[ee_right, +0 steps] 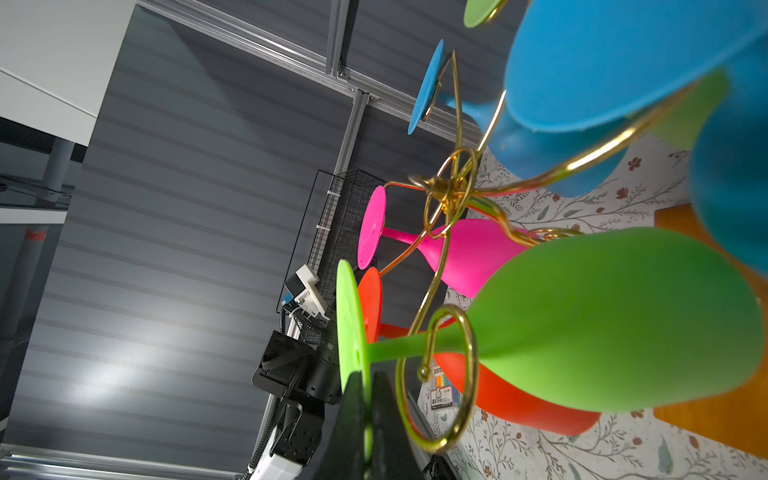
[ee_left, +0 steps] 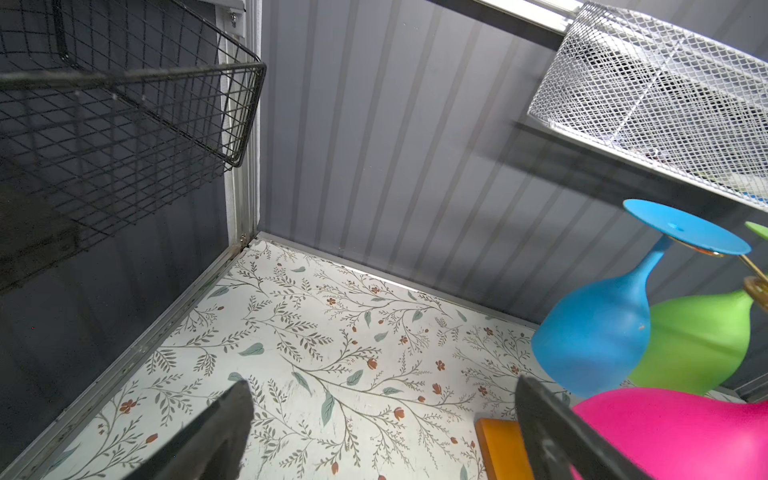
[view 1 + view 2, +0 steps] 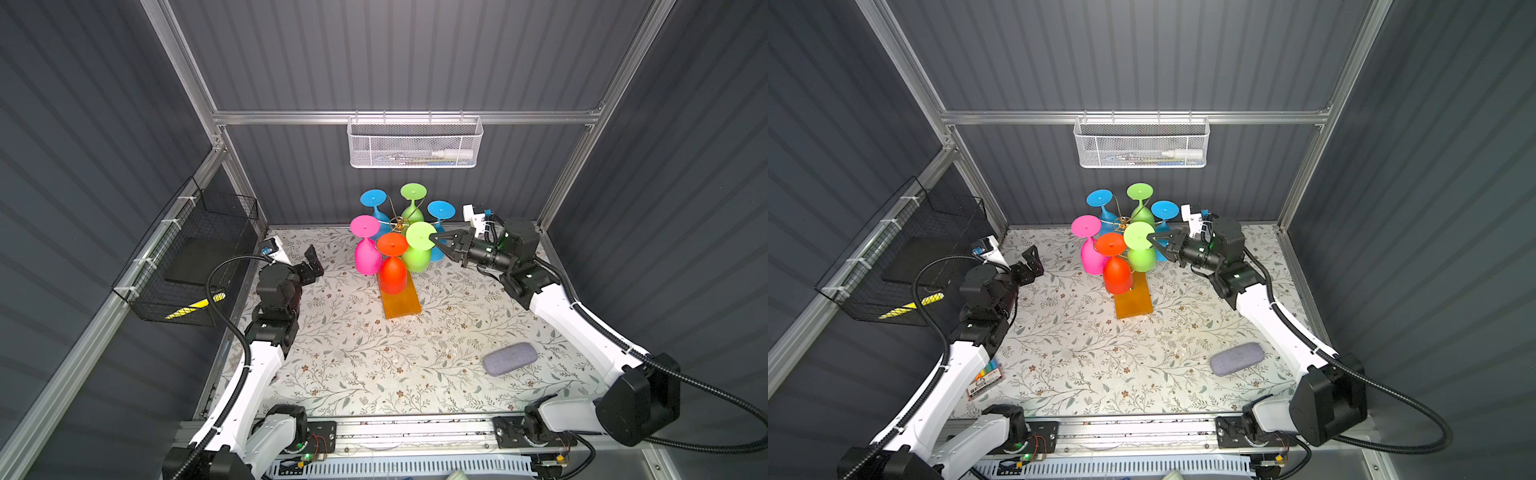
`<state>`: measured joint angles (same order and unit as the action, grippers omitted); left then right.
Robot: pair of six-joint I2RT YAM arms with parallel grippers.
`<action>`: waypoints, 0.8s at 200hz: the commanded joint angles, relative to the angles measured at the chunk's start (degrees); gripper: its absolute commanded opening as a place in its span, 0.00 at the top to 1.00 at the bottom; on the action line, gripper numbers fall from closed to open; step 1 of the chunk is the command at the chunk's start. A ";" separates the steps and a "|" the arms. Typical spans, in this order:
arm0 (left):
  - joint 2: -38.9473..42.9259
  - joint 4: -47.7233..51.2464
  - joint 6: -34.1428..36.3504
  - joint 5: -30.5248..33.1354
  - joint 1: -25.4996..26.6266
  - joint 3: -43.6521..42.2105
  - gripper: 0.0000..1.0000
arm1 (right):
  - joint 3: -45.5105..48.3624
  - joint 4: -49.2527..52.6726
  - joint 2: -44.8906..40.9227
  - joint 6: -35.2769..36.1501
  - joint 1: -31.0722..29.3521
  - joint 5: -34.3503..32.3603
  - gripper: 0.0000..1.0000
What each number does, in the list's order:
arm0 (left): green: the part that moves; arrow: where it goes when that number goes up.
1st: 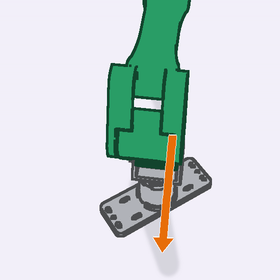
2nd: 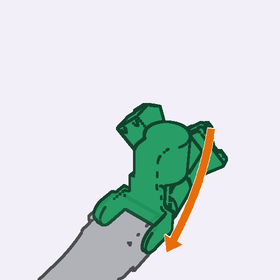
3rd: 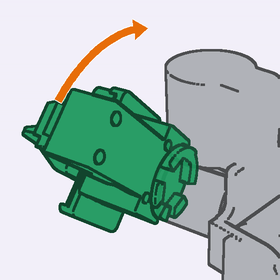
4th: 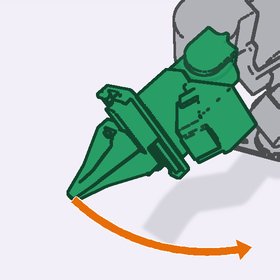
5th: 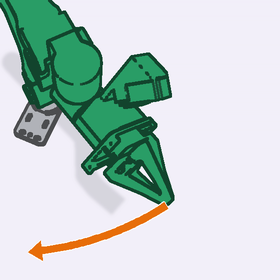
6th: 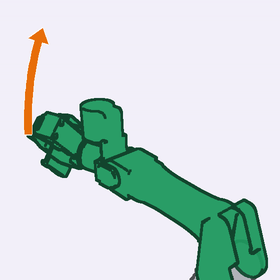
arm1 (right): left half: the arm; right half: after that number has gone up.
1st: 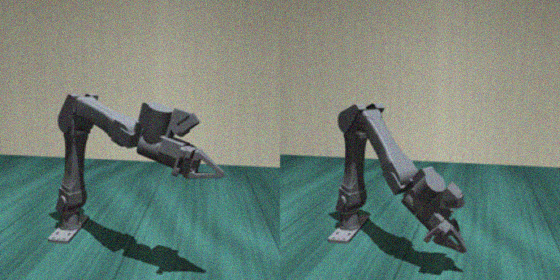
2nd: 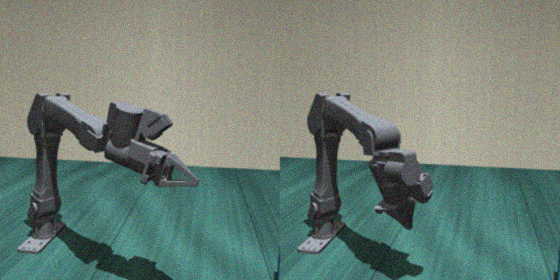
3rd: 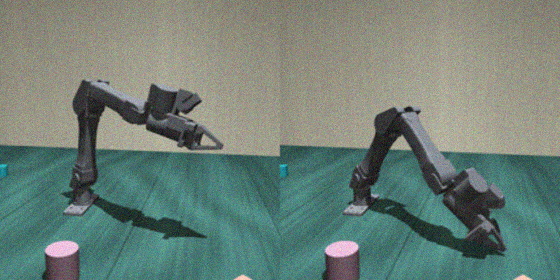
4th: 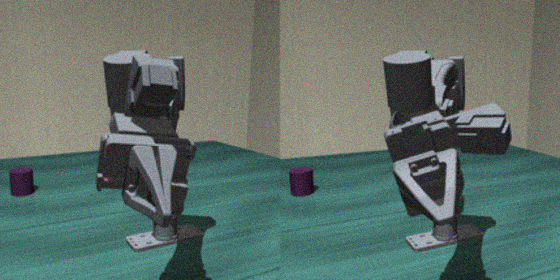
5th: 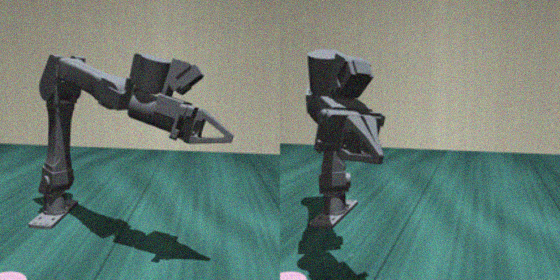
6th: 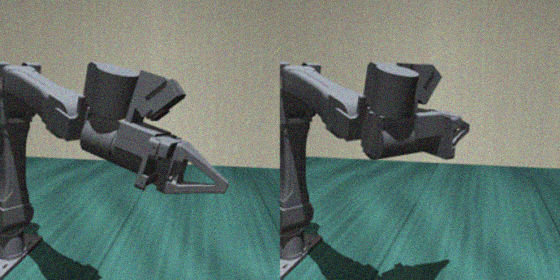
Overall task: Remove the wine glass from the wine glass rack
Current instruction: 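Close the right gripper on the lime green glass's foot on the rack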
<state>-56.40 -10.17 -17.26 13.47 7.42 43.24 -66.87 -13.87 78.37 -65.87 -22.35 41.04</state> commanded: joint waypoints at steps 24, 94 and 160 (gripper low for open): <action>0.94 0.51 -0.87 0.44 -0.30 0.15 0.00 | -1.77 -2.78 0.15 -0.06 -0.01 -3.78 1.00; 0.94 0.33 -0.84 0.61 -0.30 0.03 0.00 | -0.14 -4.15 -0.53 -0.14 0.56 -8.56 1.00; 1.28 0.28 -0.85 0.80 -0.30 0.05 0.00 | 1.64 -4.28 -1.61 -0.13 1.03 -11.27 1.00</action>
<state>-56.36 -10.04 -17.28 13.50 7.42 43.24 -66.57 -16.34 78.37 -66.02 -21.89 31.88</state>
